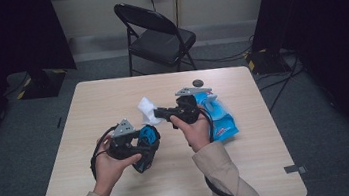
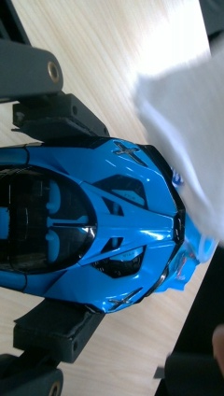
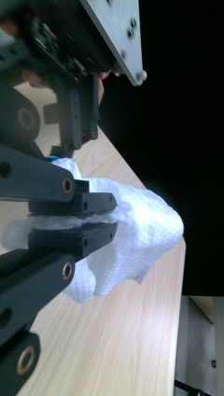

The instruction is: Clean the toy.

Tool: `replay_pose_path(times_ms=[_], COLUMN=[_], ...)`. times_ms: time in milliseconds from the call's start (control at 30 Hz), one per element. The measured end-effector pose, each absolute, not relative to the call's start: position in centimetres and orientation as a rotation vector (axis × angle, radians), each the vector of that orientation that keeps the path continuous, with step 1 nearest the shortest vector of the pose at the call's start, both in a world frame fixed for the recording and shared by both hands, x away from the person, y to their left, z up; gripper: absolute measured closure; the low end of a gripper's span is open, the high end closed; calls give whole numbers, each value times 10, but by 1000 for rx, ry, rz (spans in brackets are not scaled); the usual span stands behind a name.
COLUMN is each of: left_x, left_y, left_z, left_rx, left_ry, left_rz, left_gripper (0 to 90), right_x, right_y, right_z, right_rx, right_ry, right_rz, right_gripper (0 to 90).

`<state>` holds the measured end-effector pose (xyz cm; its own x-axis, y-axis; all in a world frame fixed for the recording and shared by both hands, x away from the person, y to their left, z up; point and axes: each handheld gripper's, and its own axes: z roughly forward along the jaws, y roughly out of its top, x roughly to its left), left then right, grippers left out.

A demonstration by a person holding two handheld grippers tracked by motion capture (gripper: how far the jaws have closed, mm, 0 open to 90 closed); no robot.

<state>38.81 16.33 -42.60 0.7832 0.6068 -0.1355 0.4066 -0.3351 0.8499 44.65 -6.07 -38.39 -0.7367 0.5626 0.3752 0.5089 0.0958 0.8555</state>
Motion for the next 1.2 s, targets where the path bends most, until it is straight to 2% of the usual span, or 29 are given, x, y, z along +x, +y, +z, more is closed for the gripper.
replay_pose_path(times_ms=[400,1200], left_x=[387,391], left_y=[166,175], left_z=[-423,-429], left_rx=[1965,1968], left_ry=[756,808], left_rz=[250,270], left_gripper=[246,245], right_x=[450,438], right_y=[-31,-52], right_z=[-395,-392], right_rx=[1081,1048], right_ry=[2421,2409], right_rz=[1652,1739], right_gripper=[854,855])
